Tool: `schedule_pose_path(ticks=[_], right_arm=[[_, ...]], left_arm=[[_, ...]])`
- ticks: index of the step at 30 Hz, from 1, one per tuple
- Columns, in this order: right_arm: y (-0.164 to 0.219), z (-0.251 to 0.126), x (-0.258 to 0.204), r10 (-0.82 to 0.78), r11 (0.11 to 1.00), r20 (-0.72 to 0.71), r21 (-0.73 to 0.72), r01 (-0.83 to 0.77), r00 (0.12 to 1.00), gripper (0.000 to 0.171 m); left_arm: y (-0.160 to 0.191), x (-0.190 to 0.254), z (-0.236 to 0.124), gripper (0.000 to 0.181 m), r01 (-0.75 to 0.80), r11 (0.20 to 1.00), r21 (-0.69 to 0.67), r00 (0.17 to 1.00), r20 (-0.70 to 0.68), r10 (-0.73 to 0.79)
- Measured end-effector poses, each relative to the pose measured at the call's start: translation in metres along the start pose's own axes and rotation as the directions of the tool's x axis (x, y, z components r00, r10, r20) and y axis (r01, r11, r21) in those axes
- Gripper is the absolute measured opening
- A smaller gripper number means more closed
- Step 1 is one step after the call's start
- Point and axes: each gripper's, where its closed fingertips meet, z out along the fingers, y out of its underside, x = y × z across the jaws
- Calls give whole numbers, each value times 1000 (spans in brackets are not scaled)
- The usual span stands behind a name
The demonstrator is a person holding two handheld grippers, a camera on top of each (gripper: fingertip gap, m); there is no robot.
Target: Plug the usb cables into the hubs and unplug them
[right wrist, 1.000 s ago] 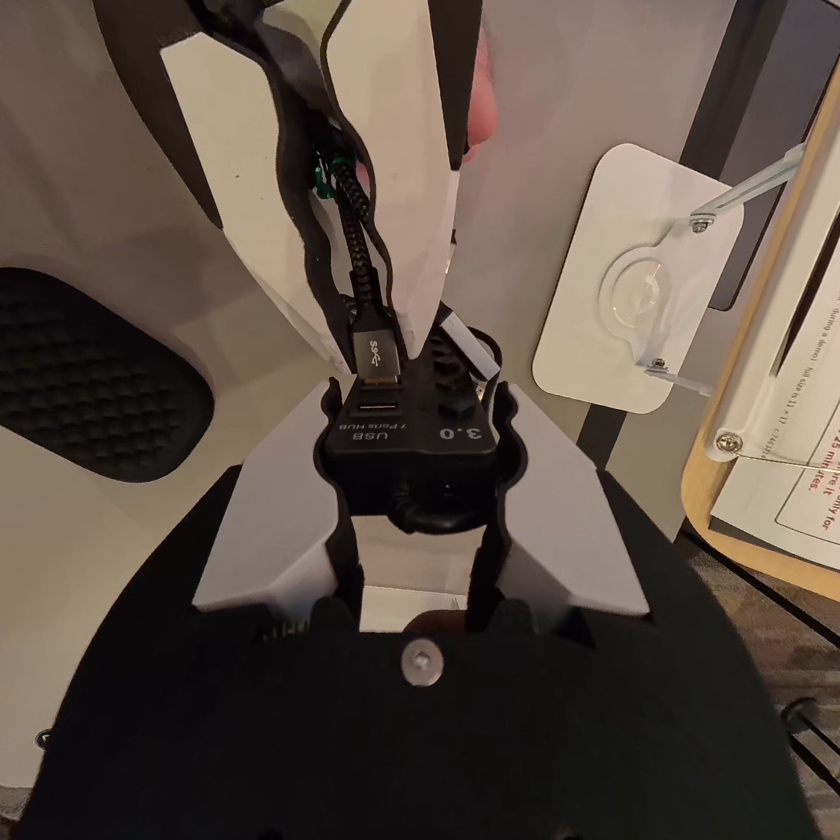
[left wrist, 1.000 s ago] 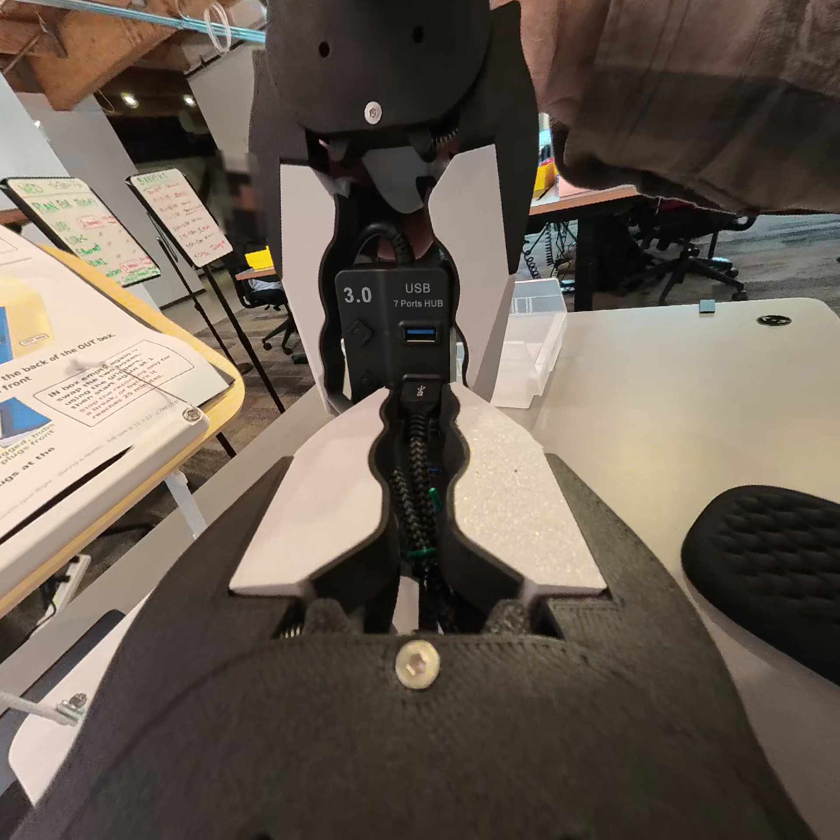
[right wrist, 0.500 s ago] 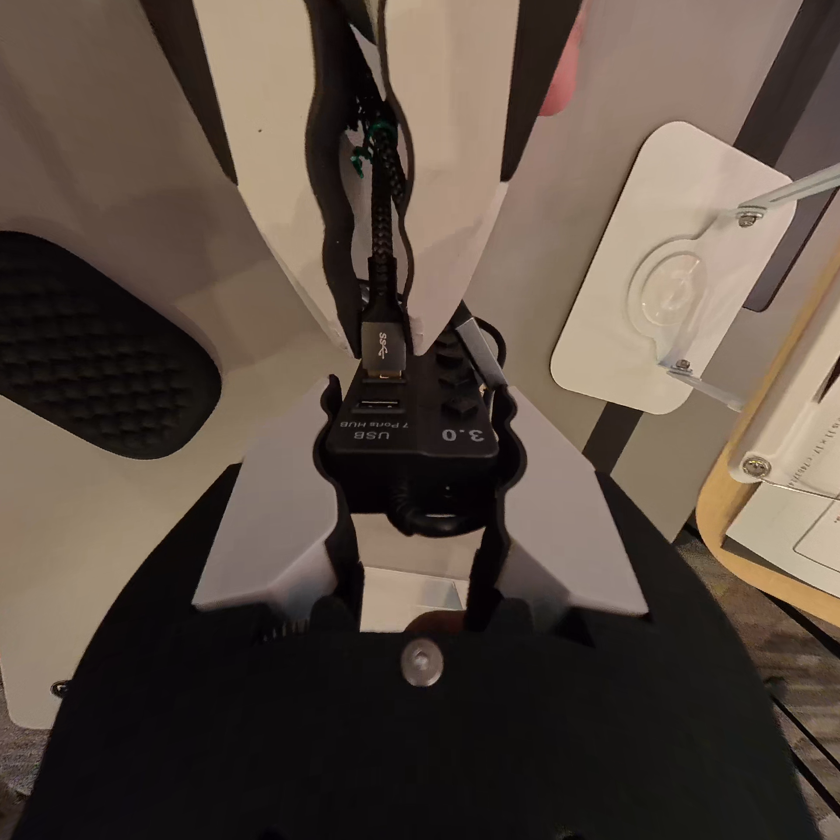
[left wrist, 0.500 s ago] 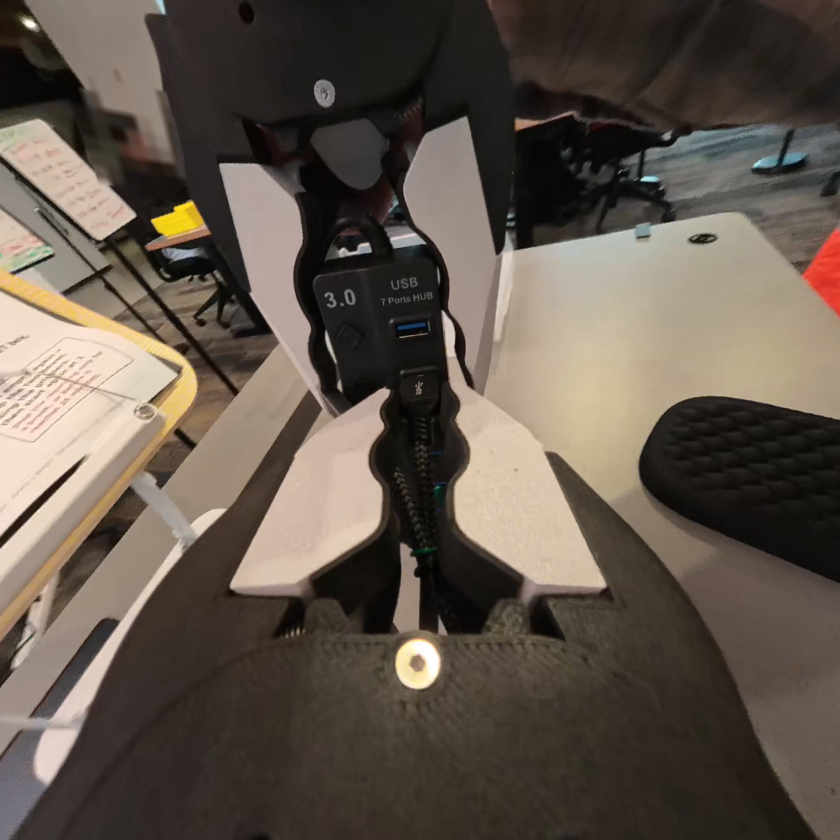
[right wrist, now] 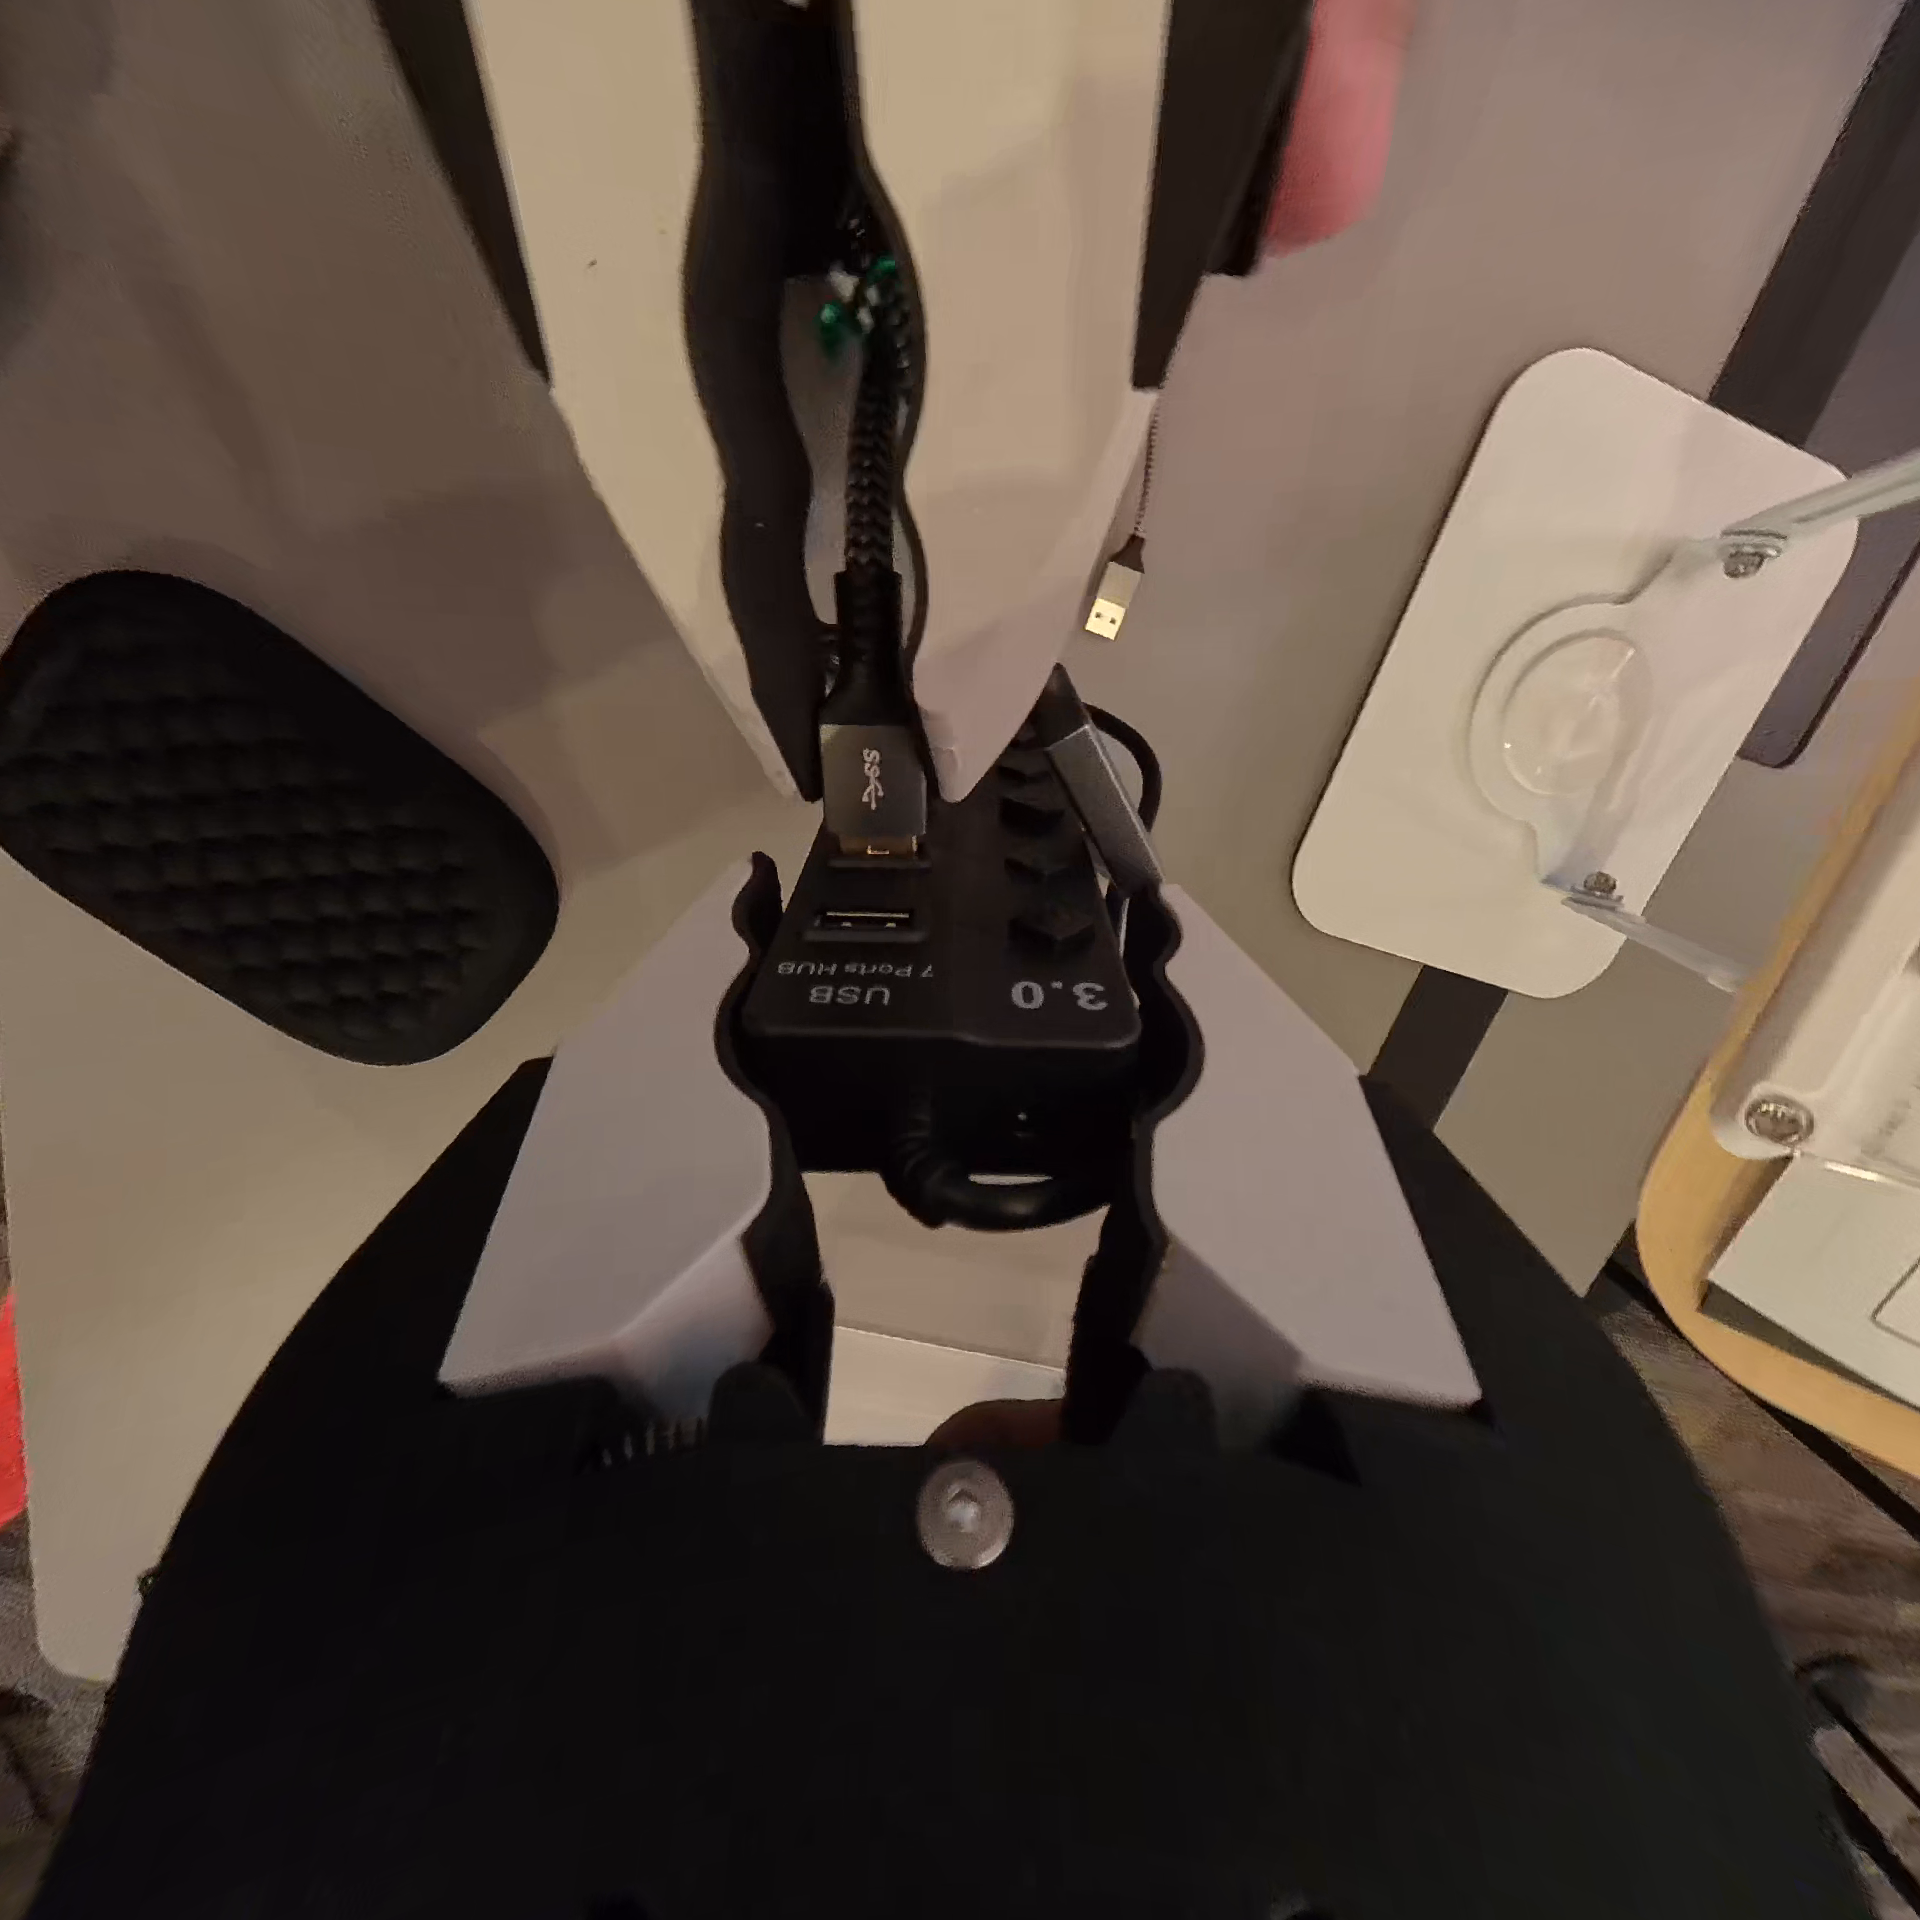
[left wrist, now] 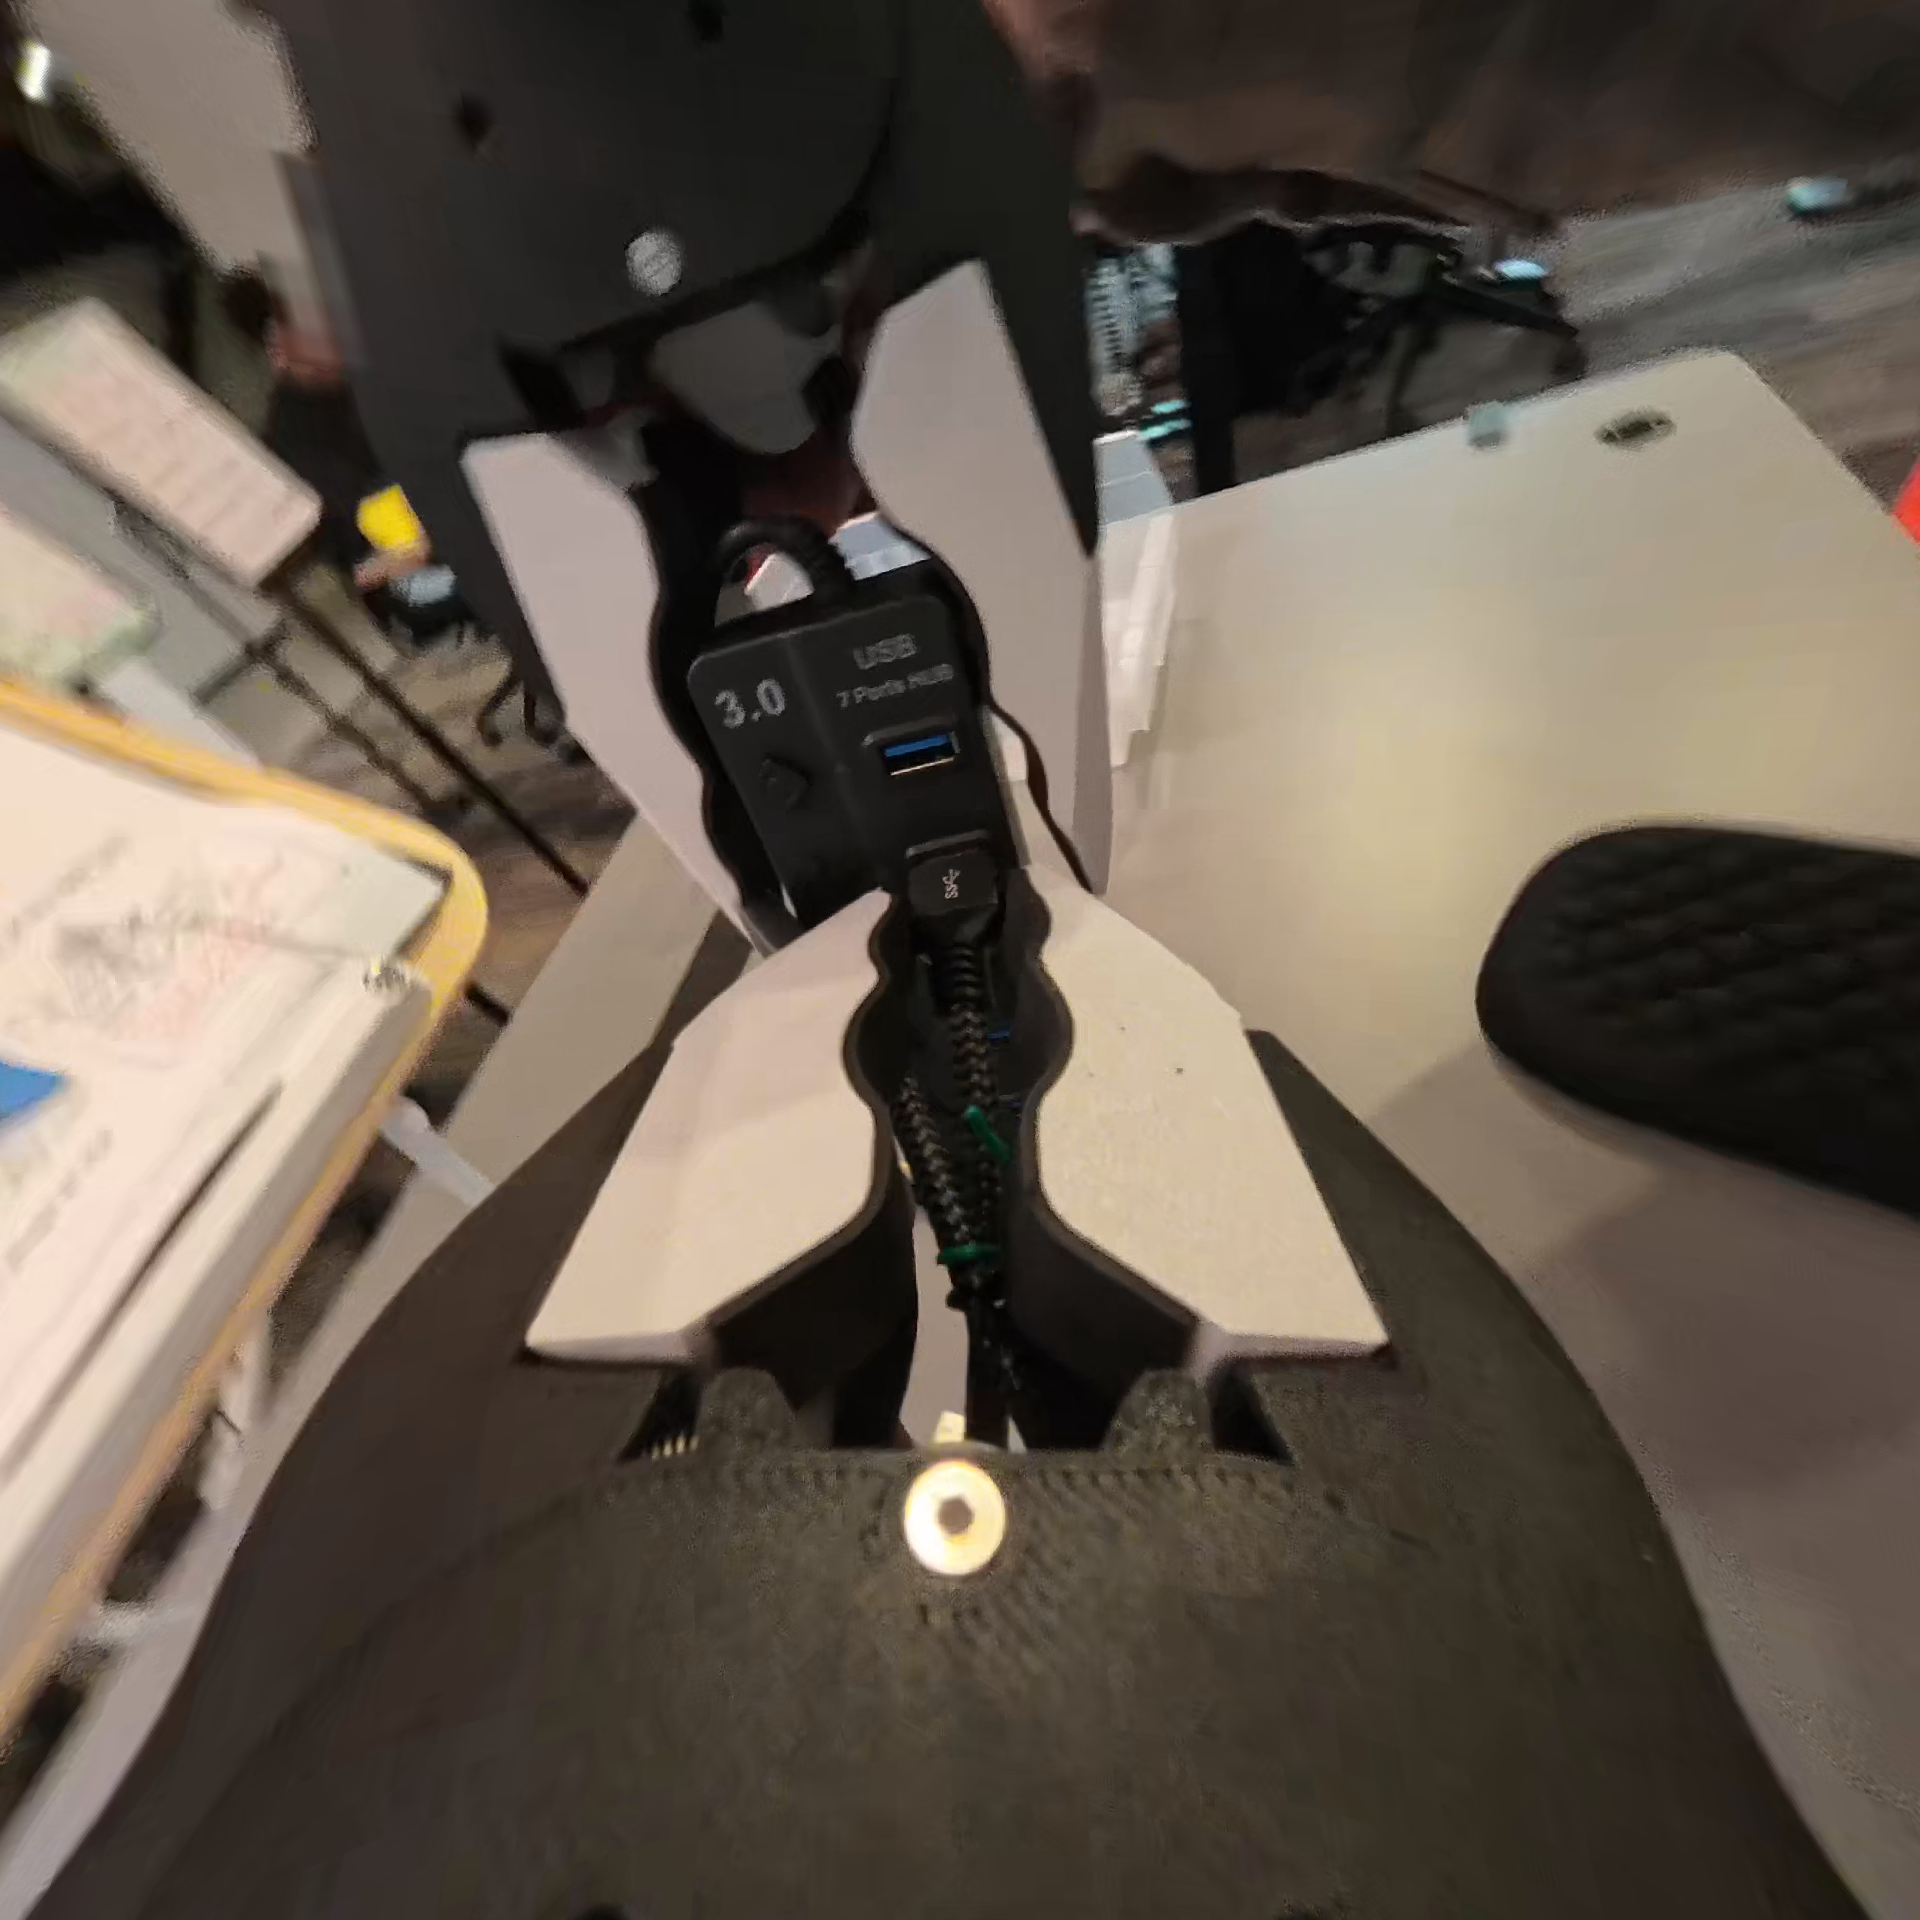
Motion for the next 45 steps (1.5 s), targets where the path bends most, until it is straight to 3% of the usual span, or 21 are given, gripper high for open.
schedule_pose_path(ticks=[5,15,18,20,26,34,37,43,45], right_arm=[[-5,3,-3,-23,999,5,-40,23,1000,66],[22,1,20,56,996,-63,-59,-60,996,65],[20,0,13,46,998,-32,-47,-47,998,65],[12,-1,4,20,999,-8,-30,-20,1000,66],[-1,5,-3,-21,998,15,-55,22,1000,66],[22,-3,22,48,996,-72,-73,-53,996,65],[23,-2,18,39,997,-56,-71,-43,998,65],[8,-4,2,2,999,-12,-39,-3,1000,66],[11,0,4,-8,996,-27,-84,6,1000,66]], left_arm=[[2,5,-8,17,58,995,86,990,-131,-46],[9,-19,17,17,76,996,-46,971,230,-64],[7,-13,16,17,82,996,-22,984,160,-78],[1,-5,8,17,-10,999,46,998,61,8],[5,4,-7,16,34,993,111,992,-126,-19],[6,-22,15,17,18,999,-35,971,238,-9],[3,-15,16,17,8,999,-33,977,214,-1],[-6,-3,1,17,113,979,169,992,-67,-102],[1,-3,2,17,118,982,148,991,-81,-107]])
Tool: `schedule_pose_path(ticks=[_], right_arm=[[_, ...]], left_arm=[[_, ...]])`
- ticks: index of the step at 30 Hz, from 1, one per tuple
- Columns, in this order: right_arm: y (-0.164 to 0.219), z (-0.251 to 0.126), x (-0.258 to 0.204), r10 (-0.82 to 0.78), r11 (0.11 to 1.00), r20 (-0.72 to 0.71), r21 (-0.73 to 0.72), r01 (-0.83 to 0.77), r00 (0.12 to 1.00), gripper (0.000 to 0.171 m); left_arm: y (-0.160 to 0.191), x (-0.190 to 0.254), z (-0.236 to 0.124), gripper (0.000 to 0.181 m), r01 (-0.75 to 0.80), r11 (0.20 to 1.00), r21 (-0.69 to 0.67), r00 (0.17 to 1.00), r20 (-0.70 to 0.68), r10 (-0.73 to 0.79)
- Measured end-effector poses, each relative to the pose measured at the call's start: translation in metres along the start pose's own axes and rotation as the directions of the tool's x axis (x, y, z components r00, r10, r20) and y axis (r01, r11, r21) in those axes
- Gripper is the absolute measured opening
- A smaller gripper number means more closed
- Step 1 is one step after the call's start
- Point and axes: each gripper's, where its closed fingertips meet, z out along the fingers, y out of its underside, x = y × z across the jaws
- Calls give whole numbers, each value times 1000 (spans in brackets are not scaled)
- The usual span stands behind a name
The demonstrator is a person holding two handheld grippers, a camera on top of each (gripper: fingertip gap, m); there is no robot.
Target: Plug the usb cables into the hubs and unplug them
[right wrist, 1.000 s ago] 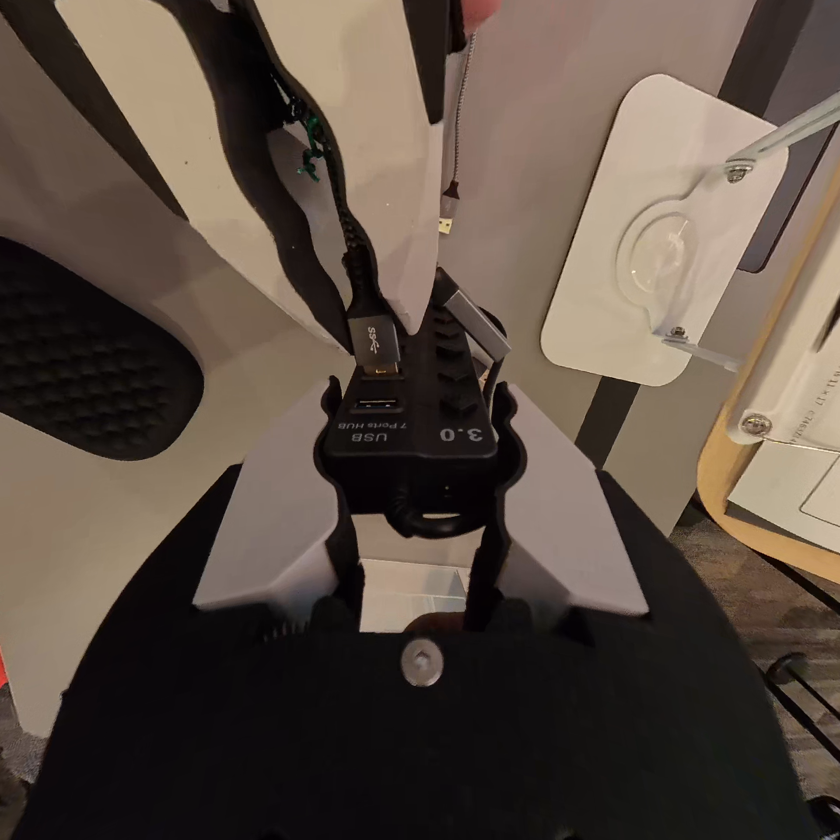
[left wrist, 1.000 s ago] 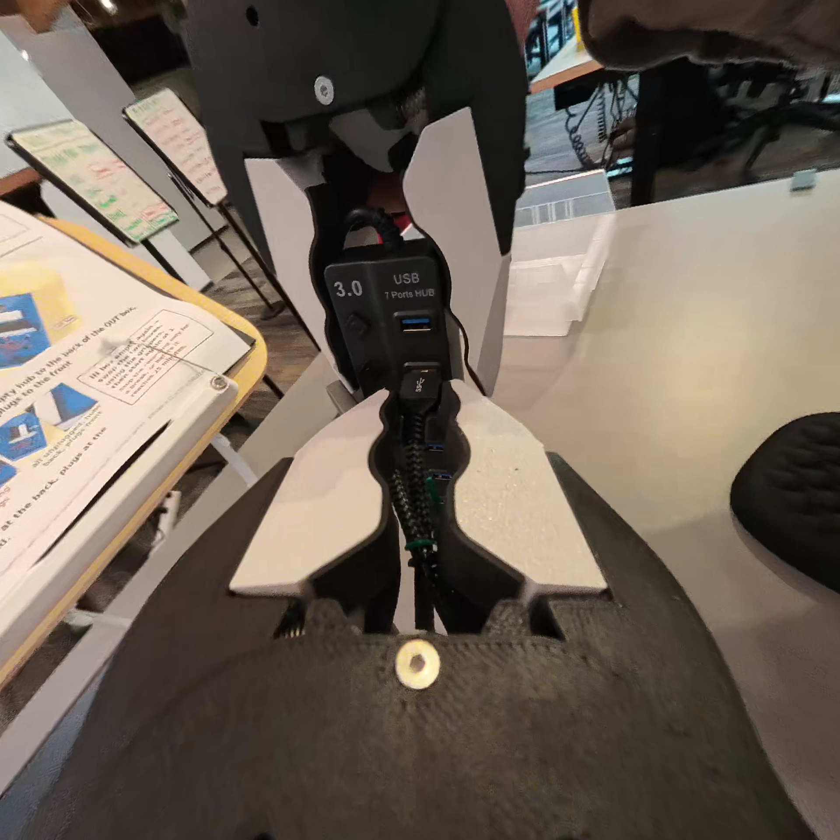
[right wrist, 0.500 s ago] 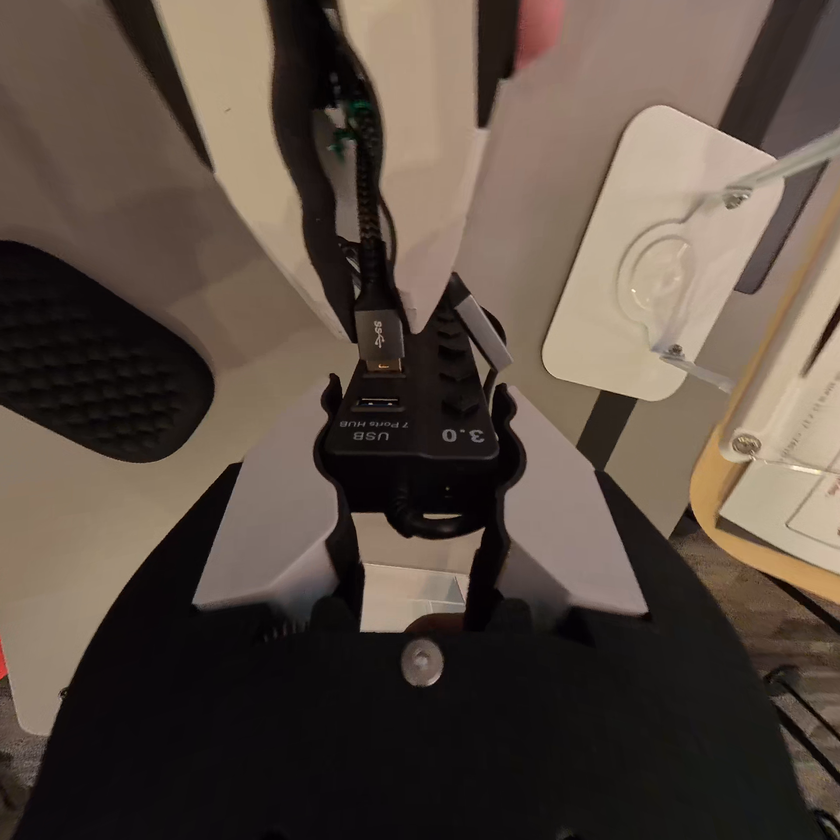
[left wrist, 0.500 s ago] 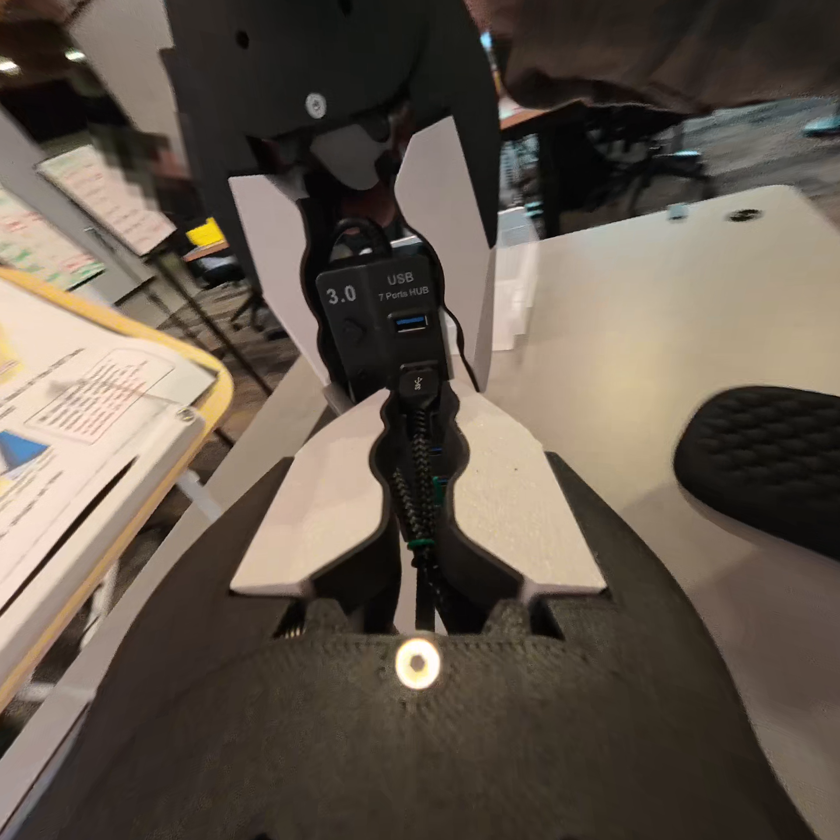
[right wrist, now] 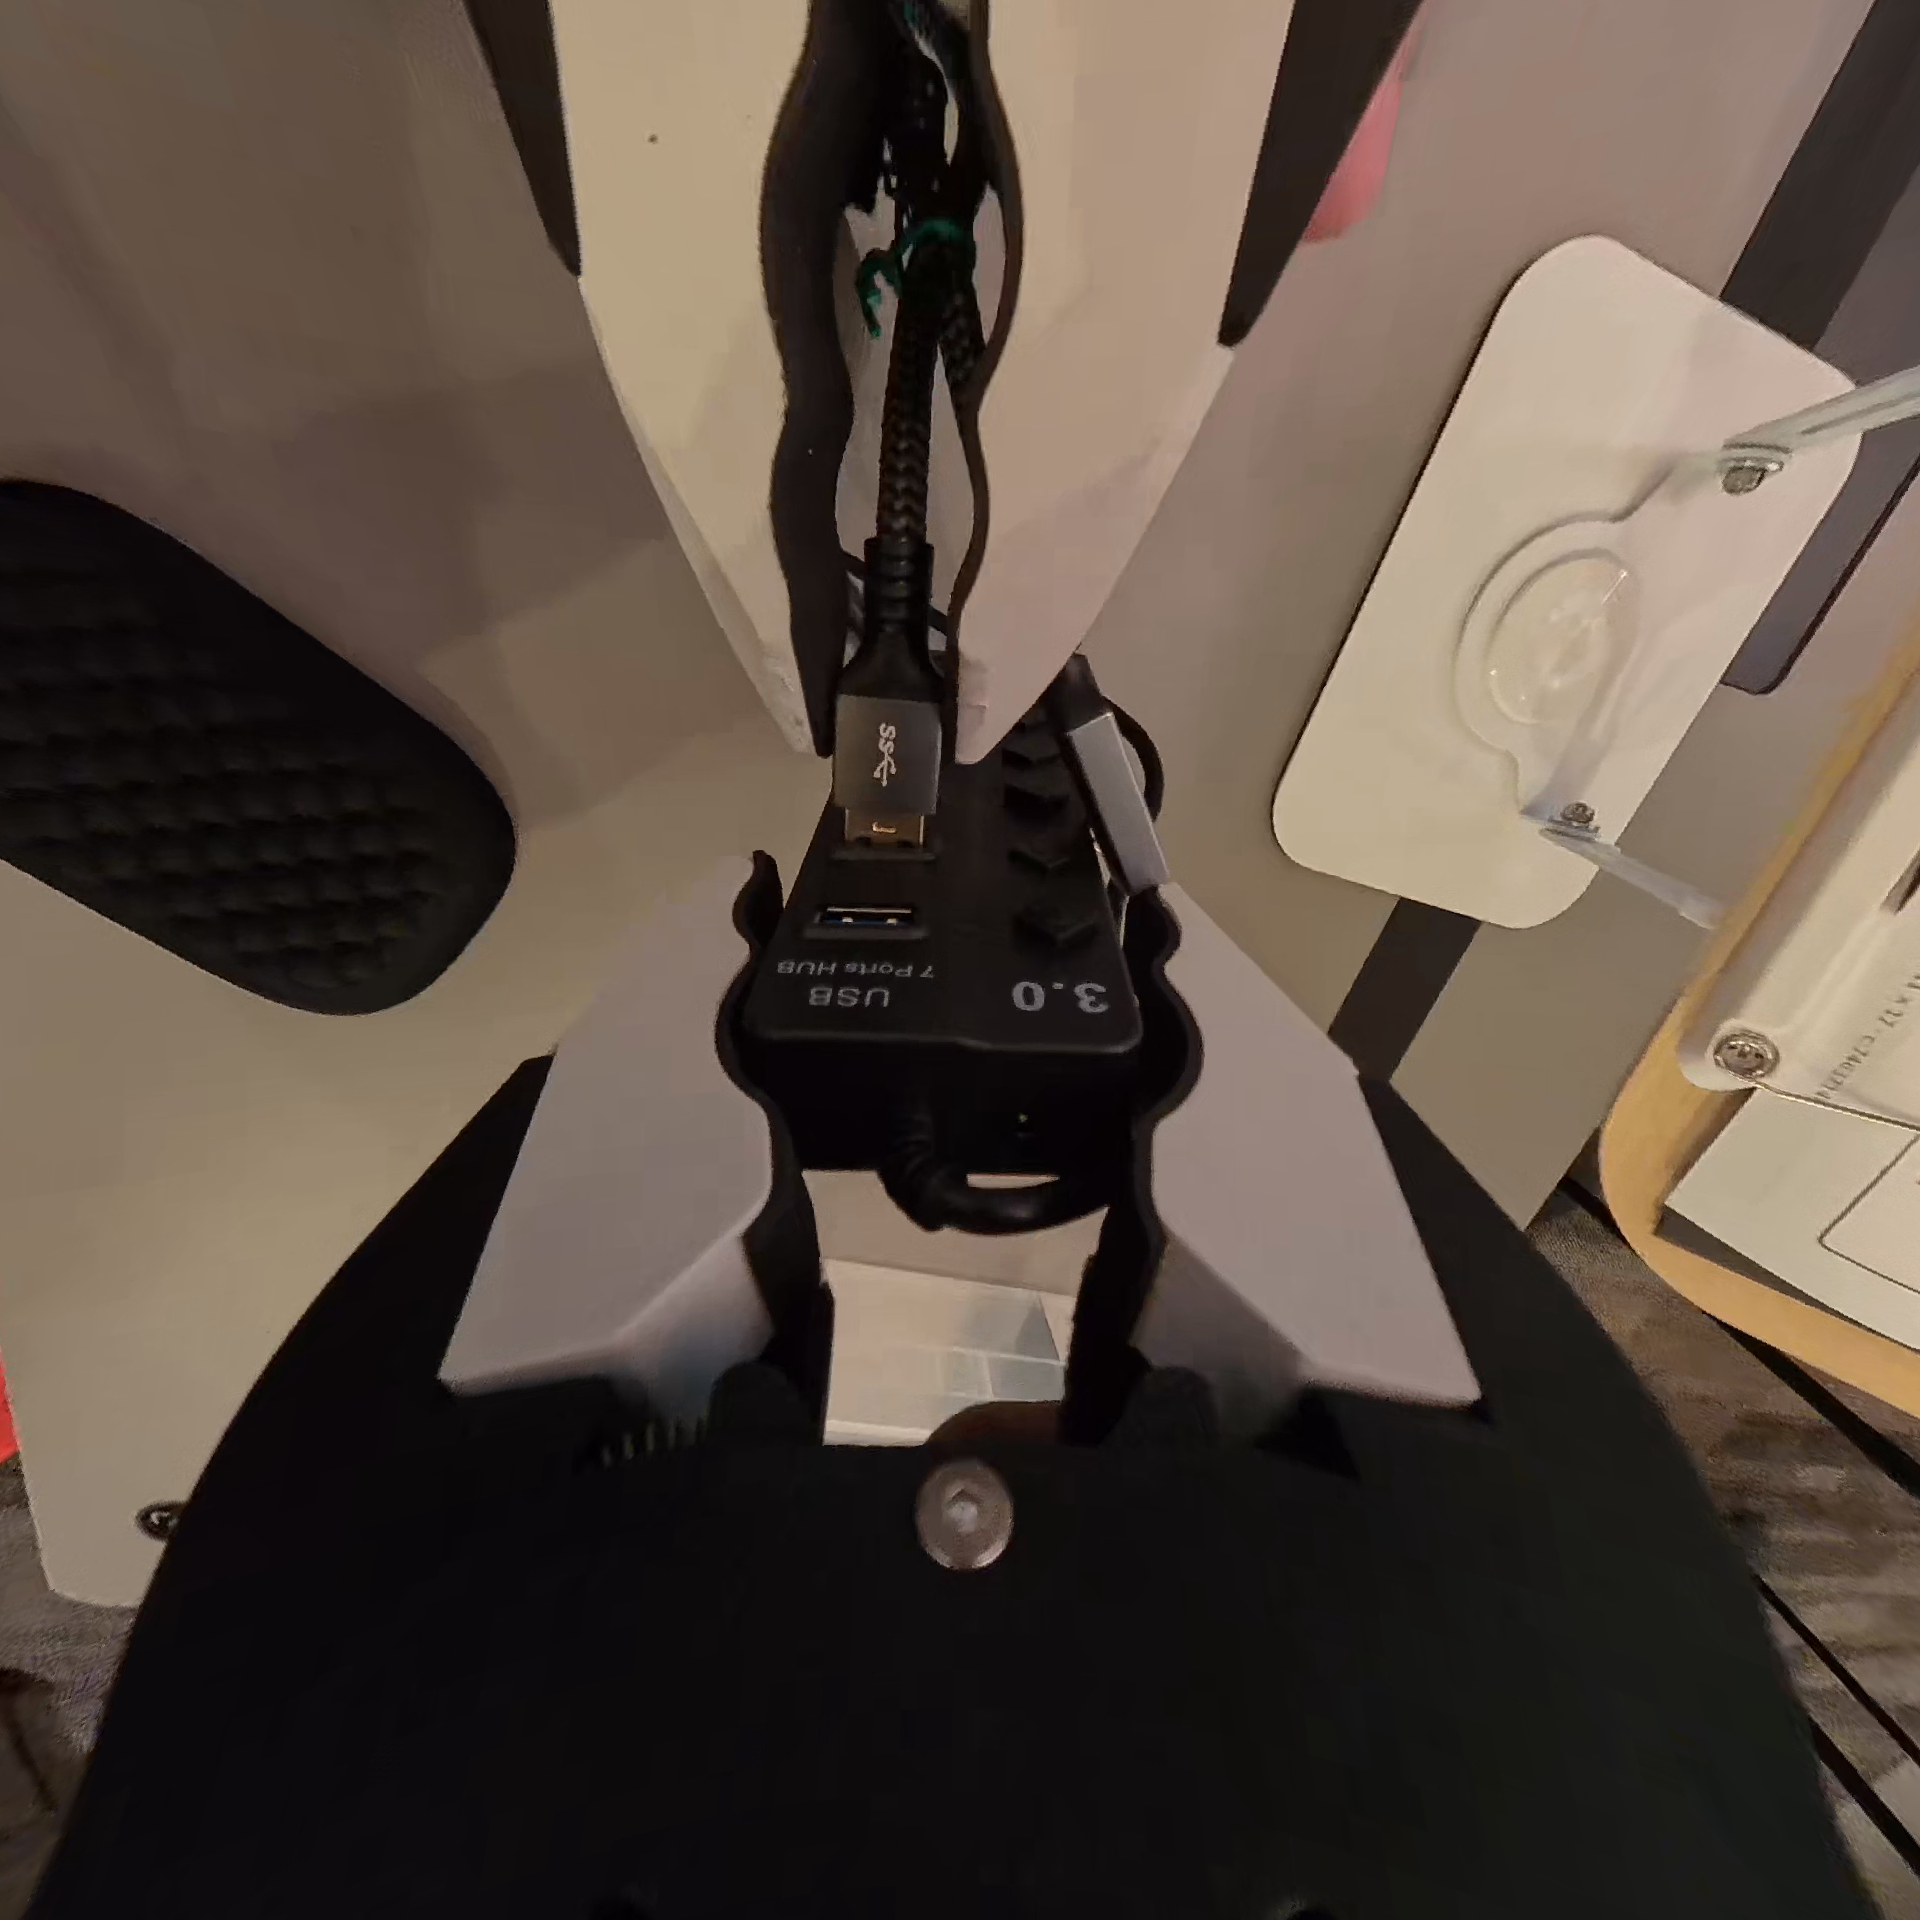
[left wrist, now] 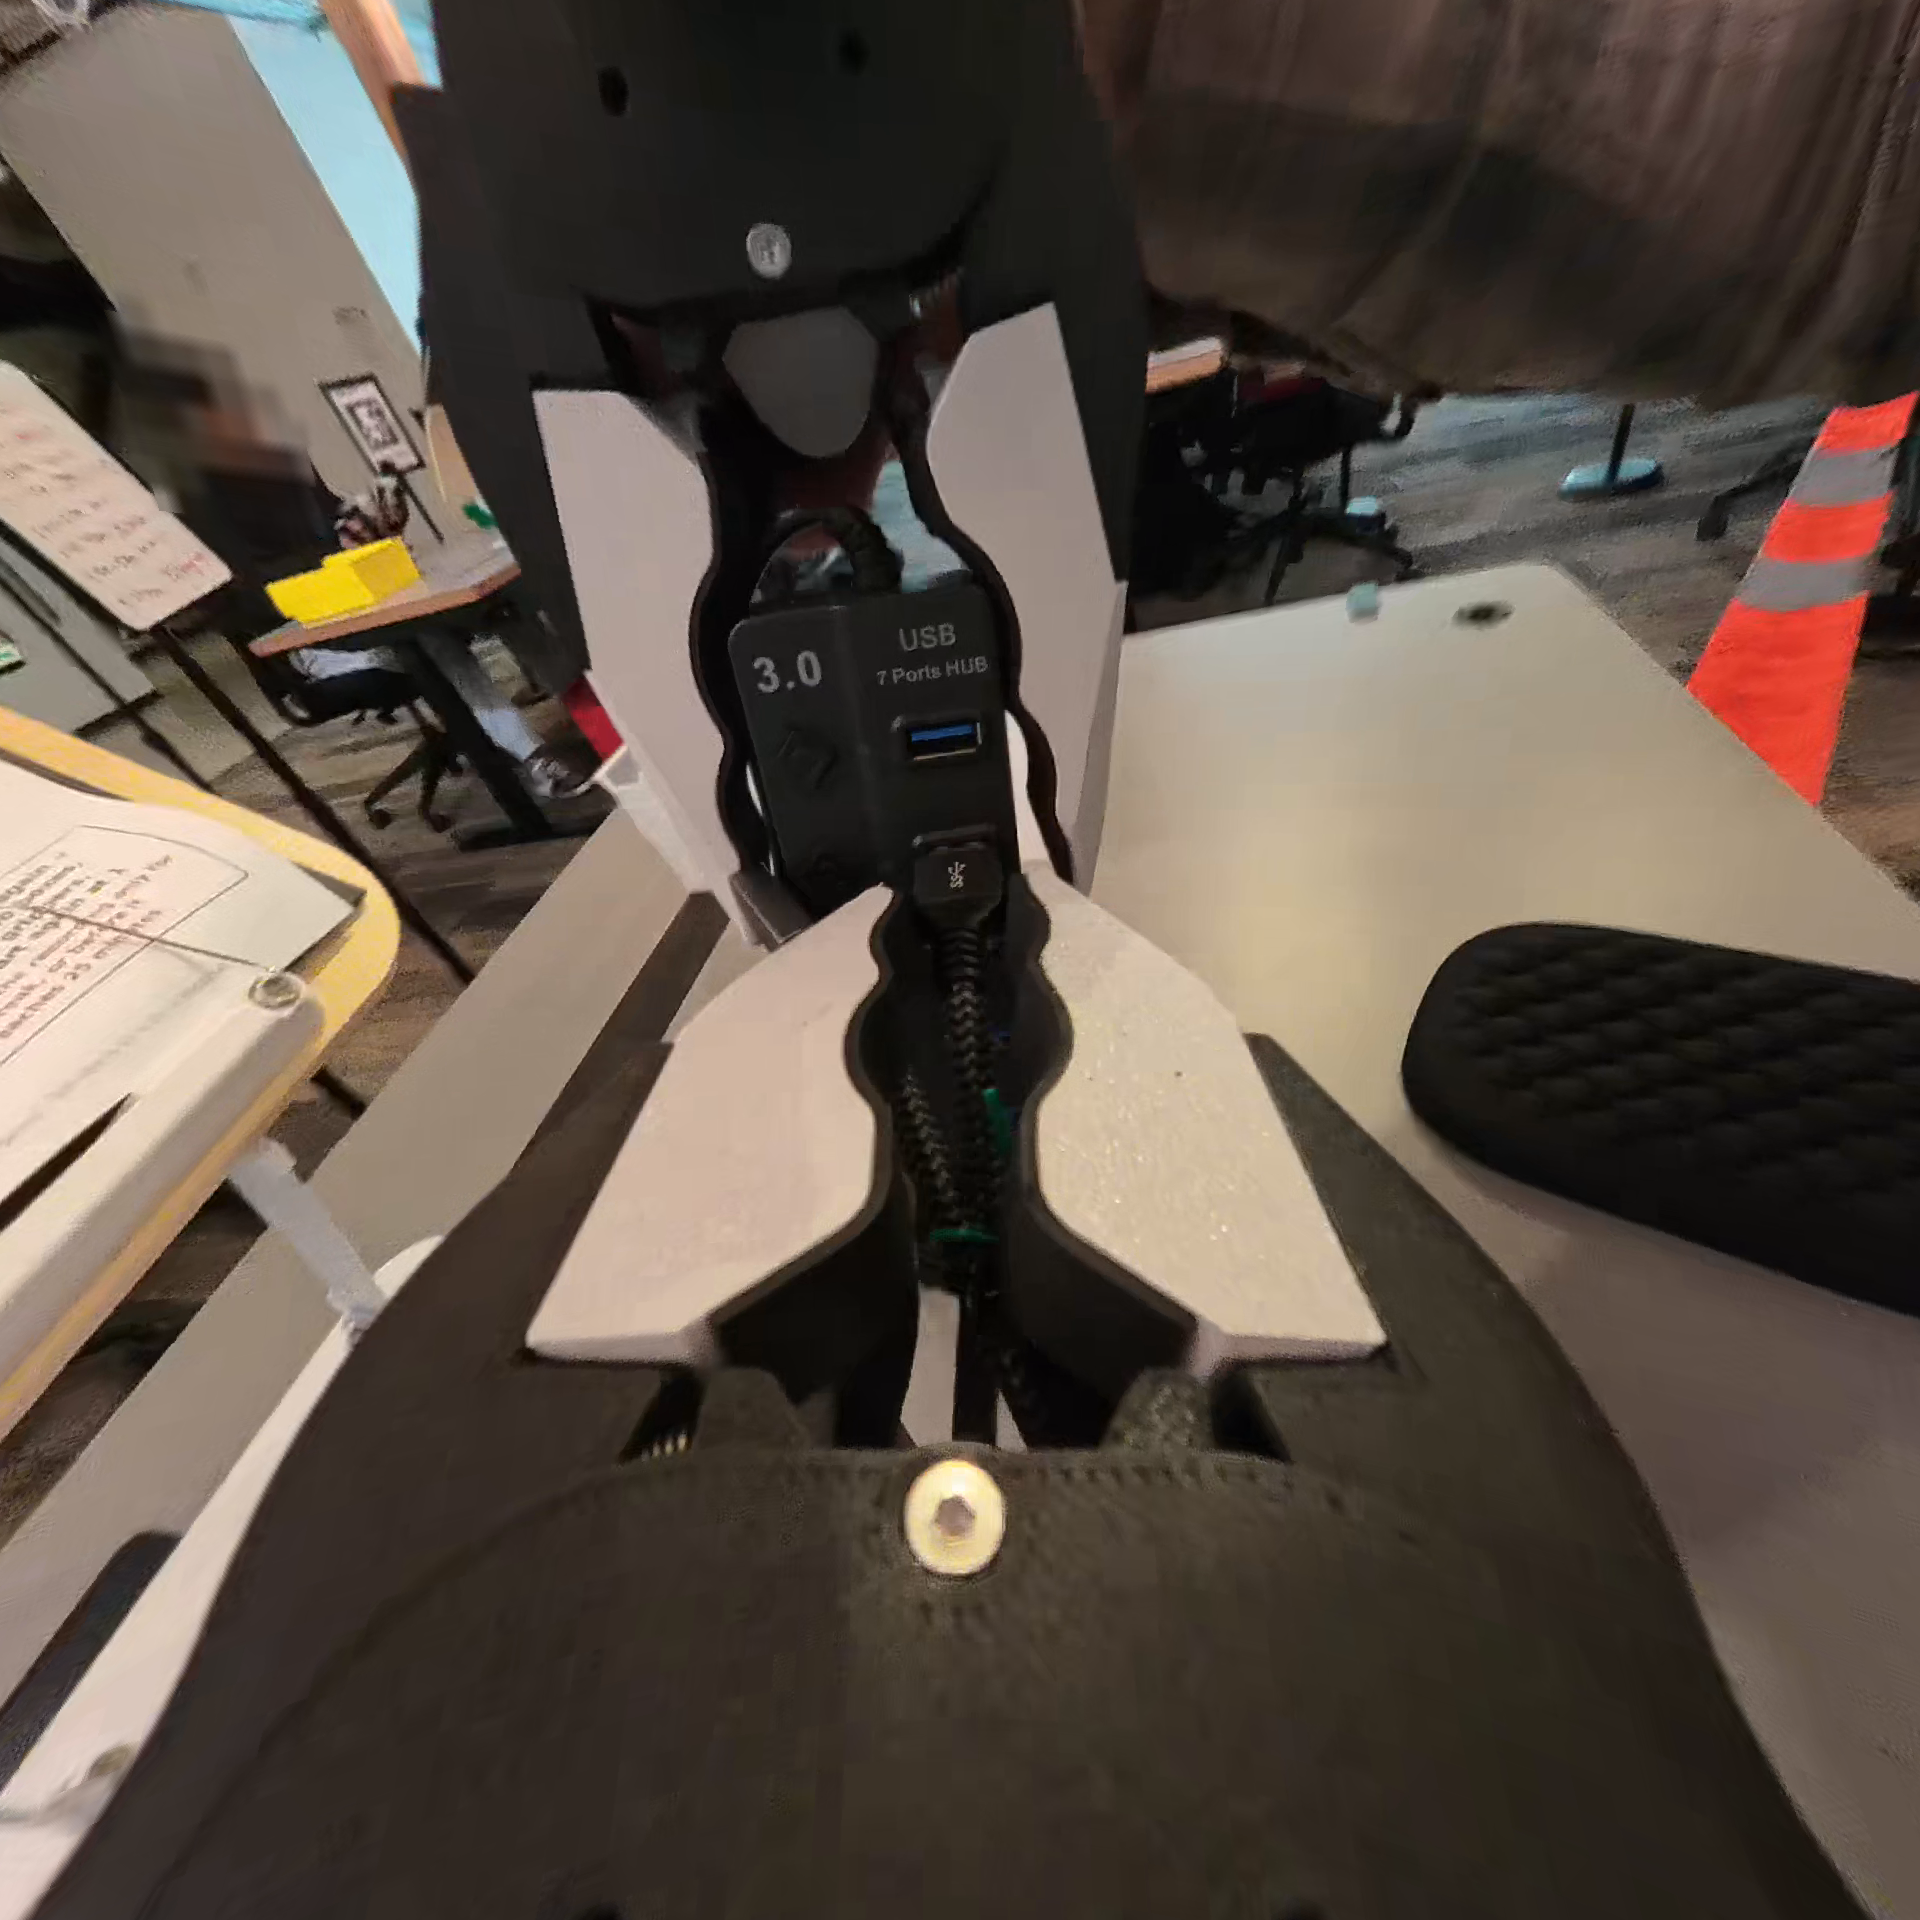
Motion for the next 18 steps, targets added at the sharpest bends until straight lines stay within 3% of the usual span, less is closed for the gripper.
schedule_pose_path(ticks=[3,8,12,14,18], right_arm=[[2,3,3,4,1000,-12,-13,-4,1000,66],[24,6,16,70,996,-36,-56,-72,997,65],[32,4,13,95,995,-32,-33,-96,995,65],[35,2,15,99,993,-47,-53,-101,994,66],[41,-4,8,106,993,-52,-43,-108,993,66]], left_arm=[[5,-4,1,17,7,998,-55,1000,21,-6],[8,-16,5,16,-94,970,-224,966,214,143],[5,-24,-4,16,-145,948,-284,938,265,223],[6,-20,-5,16,-133,967,-217,964,196,177],[40,-30,-23,16,-57,944,-325,987,125,102]])
